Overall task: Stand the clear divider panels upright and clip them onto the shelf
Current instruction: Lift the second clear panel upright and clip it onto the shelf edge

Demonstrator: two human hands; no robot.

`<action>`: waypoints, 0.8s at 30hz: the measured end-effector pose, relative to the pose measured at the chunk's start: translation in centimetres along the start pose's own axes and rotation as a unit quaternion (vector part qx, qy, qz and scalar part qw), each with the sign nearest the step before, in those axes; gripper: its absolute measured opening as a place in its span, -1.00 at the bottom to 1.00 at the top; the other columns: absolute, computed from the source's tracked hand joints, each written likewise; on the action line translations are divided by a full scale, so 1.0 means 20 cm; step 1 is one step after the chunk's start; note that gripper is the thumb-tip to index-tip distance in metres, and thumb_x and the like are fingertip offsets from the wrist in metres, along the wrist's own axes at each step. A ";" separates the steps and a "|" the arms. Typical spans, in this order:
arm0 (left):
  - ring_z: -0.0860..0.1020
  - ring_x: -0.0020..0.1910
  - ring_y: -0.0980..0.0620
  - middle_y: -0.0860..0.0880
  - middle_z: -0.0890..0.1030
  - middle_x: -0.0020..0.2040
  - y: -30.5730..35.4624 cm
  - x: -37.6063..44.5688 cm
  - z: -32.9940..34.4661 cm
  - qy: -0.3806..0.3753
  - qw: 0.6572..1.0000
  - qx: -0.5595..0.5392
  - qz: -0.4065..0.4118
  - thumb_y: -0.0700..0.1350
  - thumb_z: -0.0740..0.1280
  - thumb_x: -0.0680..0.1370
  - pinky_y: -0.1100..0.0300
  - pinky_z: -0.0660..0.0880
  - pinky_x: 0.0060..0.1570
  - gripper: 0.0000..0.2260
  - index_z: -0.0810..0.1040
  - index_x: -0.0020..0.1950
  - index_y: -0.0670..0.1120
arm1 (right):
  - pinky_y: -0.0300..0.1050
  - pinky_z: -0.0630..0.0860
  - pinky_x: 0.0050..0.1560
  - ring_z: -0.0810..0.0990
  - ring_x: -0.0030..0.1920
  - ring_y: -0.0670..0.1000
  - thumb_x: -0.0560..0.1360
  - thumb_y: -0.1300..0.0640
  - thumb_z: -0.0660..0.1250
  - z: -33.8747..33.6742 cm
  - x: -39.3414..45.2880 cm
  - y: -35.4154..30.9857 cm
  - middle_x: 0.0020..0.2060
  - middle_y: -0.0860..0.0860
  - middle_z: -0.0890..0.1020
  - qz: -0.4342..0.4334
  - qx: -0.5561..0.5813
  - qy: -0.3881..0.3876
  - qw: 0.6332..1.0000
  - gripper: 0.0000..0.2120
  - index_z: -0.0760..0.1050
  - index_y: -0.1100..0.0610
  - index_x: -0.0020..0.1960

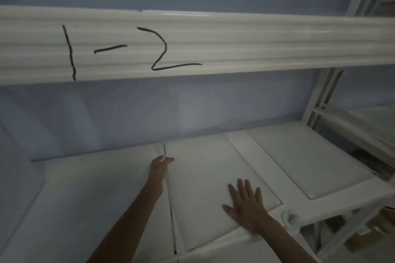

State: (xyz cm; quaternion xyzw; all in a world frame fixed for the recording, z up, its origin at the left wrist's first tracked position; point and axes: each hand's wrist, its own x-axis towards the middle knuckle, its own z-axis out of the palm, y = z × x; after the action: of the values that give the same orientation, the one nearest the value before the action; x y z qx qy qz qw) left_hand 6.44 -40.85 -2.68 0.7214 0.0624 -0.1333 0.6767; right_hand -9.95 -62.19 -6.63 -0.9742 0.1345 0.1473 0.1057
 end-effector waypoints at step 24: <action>0.66 -0.06 -0.22 -0.18 0.51 0.21 0.15 -0.37 -0.42 -0.105 0.961 -0.229 0.116 -0.36 0.03 0.60 -0.02 0.62 -0.26 -0.37 0.07 0.42 0.32 | 0.02 0.05 0.51 0.00 0.56 0.06 0.46 -0.32 0.21 -0.35 -0.16 -0.25 0.57 0.04 0.02 -0.138 0.113 0.040 0.983 -0.19 -0.02 -0.02 0.55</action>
State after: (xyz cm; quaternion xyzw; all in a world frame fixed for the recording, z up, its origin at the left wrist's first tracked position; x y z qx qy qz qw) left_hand 1.07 -32.12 2.69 0.5309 -0.0641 -0.1115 0.8376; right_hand -9.58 -58.39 1.65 -0.9702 0.0182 0.0763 0.2291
